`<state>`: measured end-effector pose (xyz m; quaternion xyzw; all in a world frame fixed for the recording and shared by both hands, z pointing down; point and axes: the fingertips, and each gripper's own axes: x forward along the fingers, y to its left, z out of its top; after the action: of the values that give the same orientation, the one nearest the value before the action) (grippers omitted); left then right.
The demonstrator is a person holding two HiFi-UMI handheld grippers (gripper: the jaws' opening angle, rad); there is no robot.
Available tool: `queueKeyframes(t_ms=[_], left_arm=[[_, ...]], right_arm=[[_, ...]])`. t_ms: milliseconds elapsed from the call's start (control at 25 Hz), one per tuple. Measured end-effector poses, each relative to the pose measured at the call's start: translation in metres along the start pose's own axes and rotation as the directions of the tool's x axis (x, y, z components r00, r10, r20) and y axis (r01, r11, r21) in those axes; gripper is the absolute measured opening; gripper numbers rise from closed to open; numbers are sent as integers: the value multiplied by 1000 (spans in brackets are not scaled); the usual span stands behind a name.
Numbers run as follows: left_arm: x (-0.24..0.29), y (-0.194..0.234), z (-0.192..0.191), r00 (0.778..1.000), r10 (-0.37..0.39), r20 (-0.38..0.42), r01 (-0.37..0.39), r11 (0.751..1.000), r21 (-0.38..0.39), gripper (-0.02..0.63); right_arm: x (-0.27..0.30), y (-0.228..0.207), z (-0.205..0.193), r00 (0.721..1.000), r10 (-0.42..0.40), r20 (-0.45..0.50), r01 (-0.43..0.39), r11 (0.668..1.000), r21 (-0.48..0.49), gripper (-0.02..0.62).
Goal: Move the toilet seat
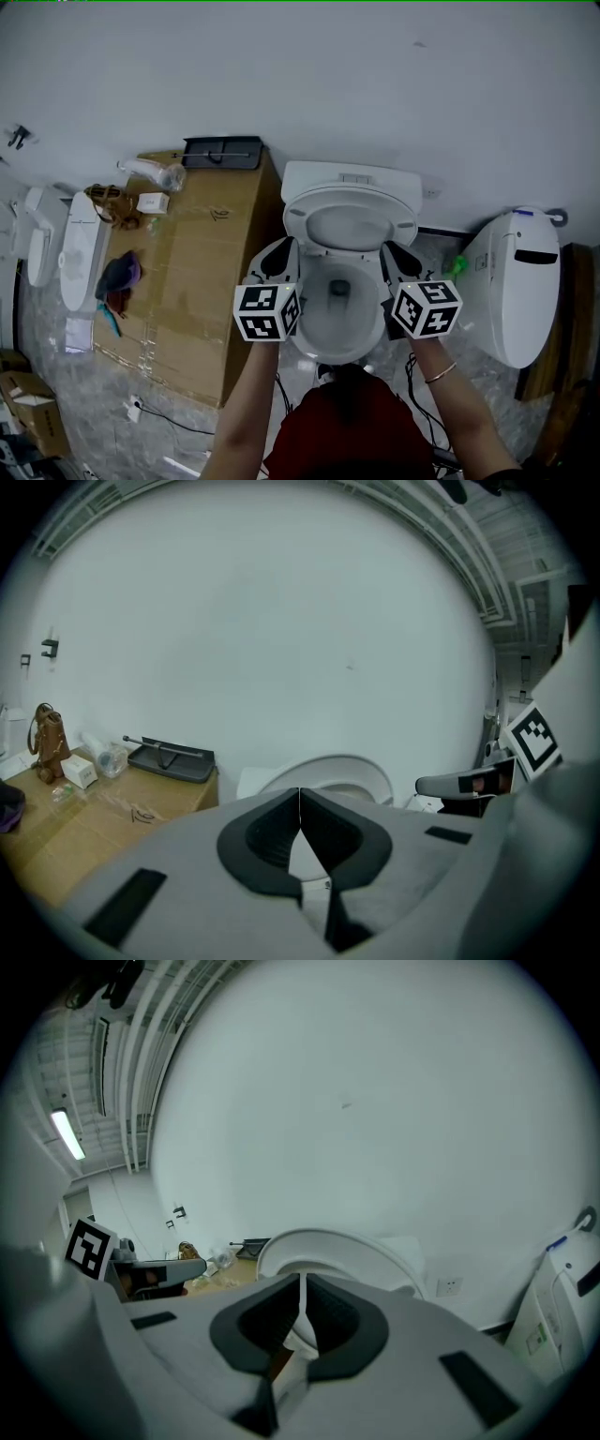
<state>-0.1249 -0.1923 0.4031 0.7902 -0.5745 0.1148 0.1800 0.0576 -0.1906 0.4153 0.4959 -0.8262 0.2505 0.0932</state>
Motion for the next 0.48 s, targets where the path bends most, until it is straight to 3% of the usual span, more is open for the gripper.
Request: queueKeyframes(t_ms=[480], left_arm=[[-91, -21, -2, 997, 43, 60, -47, 997, 61, 26]], right_arm=[[-71, 37, -12, 999, 13, 35, -12, 1000, -22, 17]])
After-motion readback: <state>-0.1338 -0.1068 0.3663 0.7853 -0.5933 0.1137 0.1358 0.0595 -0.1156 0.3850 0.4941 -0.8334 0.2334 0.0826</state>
